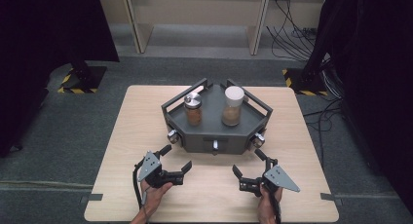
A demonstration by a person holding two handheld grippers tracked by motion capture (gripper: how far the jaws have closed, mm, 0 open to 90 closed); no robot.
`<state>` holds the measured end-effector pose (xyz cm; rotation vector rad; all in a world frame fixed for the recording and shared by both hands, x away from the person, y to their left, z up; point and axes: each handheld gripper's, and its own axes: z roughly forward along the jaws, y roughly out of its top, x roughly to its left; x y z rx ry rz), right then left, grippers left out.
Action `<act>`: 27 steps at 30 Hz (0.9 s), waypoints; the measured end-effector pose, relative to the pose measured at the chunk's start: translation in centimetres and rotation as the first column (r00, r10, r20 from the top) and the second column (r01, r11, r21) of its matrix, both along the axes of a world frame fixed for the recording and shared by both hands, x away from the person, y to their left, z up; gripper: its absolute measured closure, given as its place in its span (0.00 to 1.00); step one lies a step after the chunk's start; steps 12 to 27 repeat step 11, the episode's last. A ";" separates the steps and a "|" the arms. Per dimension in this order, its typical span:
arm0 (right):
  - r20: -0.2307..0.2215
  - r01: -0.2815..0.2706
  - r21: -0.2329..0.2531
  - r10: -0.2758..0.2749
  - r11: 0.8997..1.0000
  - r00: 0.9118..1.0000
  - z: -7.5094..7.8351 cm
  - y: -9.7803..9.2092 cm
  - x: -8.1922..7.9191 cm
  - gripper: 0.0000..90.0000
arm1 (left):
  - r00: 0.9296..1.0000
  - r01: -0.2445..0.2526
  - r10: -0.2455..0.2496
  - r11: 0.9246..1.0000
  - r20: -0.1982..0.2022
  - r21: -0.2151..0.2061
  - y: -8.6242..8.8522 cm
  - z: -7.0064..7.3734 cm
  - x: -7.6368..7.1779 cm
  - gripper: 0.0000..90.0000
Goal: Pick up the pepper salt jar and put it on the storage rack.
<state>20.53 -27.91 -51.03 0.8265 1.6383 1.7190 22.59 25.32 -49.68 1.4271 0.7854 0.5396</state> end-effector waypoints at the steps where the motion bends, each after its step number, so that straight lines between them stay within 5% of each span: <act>1: 0.000 0.001 0.003 -0.001 1.000 1.000 0.0 0.0 0.0 0.00 | 1.000 0.000 0.000 1.000 0.000 0.000 0.0 0.0 0.0 0.00; 27: 0.003 0.006 0.007 -0.006 1.000 1.000 0.0 -0.1 0.0 0.00 | 1.000 -0.003 0.003 1.000 0.002 -0.003 0.0 0.0 0.0 0.00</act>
